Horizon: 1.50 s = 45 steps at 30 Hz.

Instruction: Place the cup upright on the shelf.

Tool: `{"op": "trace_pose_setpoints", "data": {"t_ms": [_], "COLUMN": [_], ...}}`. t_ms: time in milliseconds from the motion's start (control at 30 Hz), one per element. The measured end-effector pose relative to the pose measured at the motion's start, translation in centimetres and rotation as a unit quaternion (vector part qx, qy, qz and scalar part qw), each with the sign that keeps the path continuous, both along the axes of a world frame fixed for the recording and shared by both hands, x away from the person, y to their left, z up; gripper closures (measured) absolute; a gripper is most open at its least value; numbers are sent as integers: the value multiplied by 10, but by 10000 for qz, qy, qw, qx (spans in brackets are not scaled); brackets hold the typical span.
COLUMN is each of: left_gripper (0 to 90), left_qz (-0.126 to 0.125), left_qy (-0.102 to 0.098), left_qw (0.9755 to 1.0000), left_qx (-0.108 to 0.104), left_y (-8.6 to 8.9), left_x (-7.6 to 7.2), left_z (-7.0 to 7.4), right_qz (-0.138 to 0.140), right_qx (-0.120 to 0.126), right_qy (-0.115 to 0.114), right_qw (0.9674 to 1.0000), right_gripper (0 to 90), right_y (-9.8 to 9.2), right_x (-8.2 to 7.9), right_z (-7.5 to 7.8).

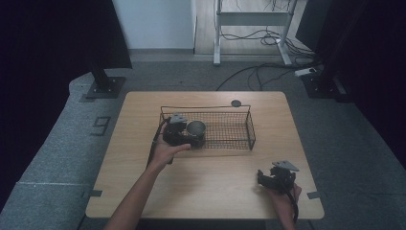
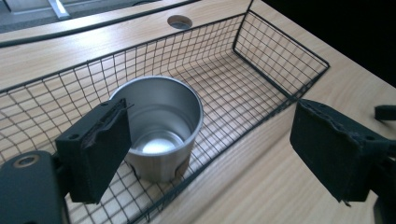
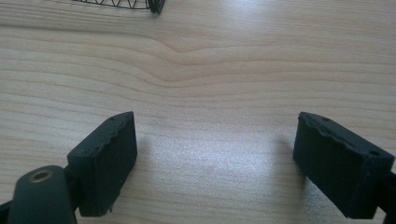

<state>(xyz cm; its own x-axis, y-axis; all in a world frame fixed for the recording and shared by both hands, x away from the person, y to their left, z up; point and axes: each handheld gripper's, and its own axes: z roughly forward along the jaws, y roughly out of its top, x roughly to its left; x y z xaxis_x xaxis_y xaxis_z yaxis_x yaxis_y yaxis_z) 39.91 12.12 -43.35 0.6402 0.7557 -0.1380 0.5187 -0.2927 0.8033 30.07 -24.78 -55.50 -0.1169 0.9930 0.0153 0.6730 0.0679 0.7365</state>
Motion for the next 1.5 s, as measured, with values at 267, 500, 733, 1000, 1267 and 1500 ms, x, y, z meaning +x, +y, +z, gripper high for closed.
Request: {"op": "trace_pose_setpoints", "data": {"t_ms": [267, 500, 733, 1000, 1267, 1500], "left_gripper": [133, 136, 137, 143, 145, 145], "left_qz": [-75, -72, -44, 26, 215, 341], "left_qy": [-35, 48, 67, 314, 488, 537], "left_qw": [9998, 9994, 9998, 9990, 9983, 9977], "left_qx": [-181, -325, -194, -315, -224, -222], "left_y": [20, 39, 51, 64, 71, 76], "left_x": [-29, -57, -77, -93, -99, -100], "left_z": [-4, -16, -35, -62, -85, -92], "right_qz": [-5, 0, 0, 0, 1, 1], "right_qx": [2, -2, -3, 0, -1, 1], "right_qy": [-4, -2, -2, -2, -2, -3], "right_qw": [10000, 10000, 10000, 10000, 10000, 10000], "right_gripper": [135, 135, 135, 135, 135, 135], "right_y": [0, 0, 0, 0, 0, 0], "right_x": [0, 0, 0, 0, 0, 0], "right_z": [0, 0, 0, 0, 0, 0]}}
